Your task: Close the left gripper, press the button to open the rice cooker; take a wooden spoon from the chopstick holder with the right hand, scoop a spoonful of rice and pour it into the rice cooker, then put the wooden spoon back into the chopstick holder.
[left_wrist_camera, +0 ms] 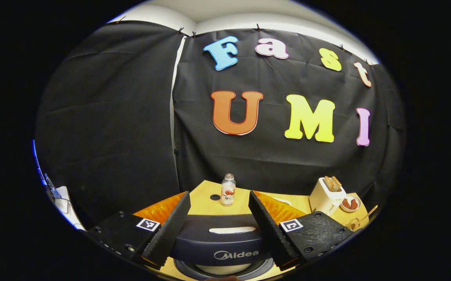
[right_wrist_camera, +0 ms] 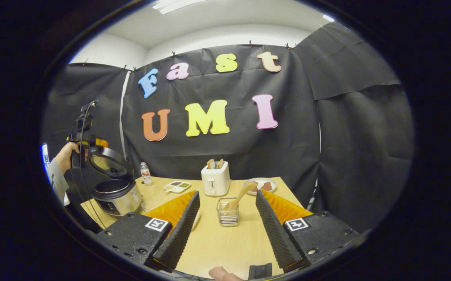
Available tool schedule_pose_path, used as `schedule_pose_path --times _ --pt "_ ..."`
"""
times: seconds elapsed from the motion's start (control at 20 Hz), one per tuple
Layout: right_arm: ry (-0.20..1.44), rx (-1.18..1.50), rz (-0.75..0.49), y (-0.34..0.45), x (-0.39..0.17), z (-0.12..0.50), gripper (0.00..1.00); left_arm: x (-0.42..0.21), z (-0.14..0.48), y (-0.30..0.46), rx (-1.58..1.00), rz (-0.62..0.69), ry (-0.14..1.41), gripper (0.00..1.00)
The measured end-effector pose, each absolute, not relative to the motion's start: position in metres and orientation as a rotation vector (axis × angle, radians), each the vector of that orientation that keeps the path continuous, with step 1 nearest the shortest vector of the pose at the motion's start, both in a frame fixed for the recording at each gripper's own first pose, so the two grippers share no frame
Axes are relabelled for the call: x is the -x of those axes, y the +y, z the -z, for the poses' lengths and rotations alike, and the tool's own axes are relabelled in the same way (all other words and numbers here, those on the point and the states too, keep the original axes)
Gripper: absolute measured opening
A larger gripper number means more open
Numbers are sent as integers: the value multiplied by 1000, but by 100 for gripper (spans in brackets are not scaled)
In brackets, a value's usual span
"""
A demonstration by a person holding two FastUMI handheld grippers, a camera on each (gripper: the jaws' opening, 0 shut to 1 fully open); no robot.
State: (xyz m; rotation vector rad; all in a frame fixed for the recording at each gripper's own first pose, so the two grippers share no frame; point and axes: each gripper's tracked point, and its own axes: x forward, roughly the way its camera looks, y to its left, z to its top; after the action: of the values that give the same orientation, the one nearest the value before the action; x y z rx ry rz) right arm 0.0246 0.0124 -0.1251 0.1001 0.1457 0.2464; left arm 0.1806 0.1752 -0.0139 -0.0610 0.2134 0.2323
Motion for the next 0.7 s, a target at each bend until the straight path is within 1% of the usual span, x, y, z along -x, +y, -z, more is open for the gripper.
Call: schedule_pose_path --times 0.15,0.2,0.25,0.3,0.35,0.45,0.5,0.55,0.6,0.7 --pt "138 -83 -262 26 -20 123 91 -164 38 169 55 -226 242 96" --pt "138 -79 -274 32 -17 124 93 -158 46 166 54 -224 255 96" --pt "139 -80 -285 38 -15 123 93 -152 55 164 53 -225 266 96" --pt "141 -78 -292 42 -14 124 93 -147 64 161 51 -226 279 100" --pt "143 -72 -298 44 -13 125 91 -141 74 160 50 -230 290 96" --pt "144 -58 -294 45 -11 127 91 -134 91 158 43 -241 300 96" --pt "144 -47 -293 46 -9 128 93 -129 98 156 40 -243 303 96" --pt "146 -39 -294 48 -9 129 91 -127 101 155 36 -243 290 96" --pt "148 -34 -298 51 -8 129 93 -126 103 154 29 -243 281 97" --pt "155 -32 -311 59 -7 132 93 -124 108 153 19 -244 271 97"
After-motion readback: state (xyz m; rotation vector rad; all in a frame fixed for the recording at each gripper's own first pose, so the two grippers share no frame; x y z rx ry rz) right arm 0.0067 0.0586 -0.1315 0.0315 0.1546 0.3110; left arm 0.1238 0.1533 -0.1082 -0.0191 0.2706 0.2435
